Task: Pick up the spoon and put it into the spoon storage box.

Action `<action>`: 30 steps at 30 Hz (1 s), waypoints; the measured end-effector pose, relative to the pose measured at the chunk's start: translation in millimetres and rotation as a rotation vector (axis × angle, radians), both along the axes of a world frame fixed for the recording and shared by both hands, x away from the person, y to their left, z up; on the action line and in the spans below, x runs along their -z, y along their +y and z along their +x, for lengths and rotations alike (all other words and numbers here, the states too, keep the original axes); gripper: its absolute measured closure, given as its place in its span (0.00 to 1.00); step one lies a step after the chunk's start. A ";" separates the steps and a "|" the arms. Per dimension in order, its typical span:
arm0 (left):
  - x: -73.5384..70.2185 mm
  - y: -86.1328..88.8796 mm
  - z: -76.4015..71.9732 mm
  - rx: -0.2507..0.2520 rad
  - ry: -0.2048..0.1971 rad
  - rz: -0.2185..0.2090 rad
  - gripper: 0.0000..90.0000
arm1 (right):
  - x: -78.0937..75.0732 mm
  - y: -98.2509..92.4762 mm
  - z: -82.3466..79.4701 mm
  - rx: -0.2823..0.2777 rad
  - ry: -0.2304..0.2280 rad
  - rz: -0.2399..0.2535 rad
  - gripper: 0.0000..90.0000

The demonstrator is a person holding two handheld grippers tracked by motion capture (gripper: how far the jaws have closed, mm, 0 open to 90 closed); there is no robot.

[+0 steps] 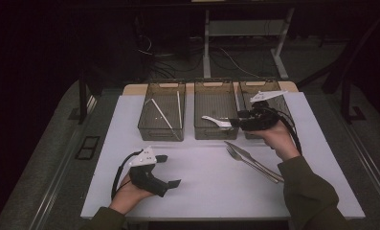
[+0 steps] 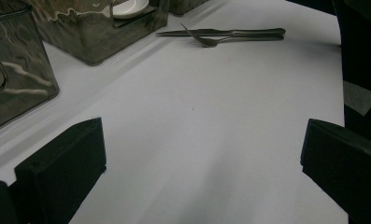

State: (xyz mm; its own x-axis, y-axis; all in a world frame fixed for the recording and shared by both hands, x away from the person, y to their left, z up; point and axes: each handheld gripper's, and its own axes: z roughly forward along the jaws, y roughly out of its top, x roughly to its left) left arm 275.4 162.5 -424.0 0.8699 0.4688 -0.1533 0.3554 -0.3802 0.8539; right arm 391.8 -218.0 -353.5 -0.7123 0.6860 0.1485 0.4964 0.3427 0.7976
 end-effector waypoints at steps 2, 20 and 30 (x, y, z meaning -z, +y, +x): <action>0.2 -0.1 0.0 0.000 0.002 0.000 0.00 | 0.1 -2.2 -5.2 -0.009 0.001 0.008 0.49; 0.1 0.3 -0.3 0.001 0.001 0.001 0.00 | 7.6 -19.6 -46.2 -0.076 0.007 -0.024 0.47; 0.3 0.1 -0.2 0.003 0.000 0.006 0.00 | 11.5 -35.3 -63.5 -0.089 0.027 -0.050 0.47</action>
State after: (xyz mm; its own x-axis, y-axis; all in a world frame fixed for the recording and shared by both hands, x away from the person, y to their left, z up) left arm 275.2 162.6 -424.3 0.8714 0.4670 -0.1505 0.3541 -0.3863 0.8517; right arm 328.3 -253.3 -365.0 -0.7671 0.6270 0.1355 0.4829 0.4255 0.7653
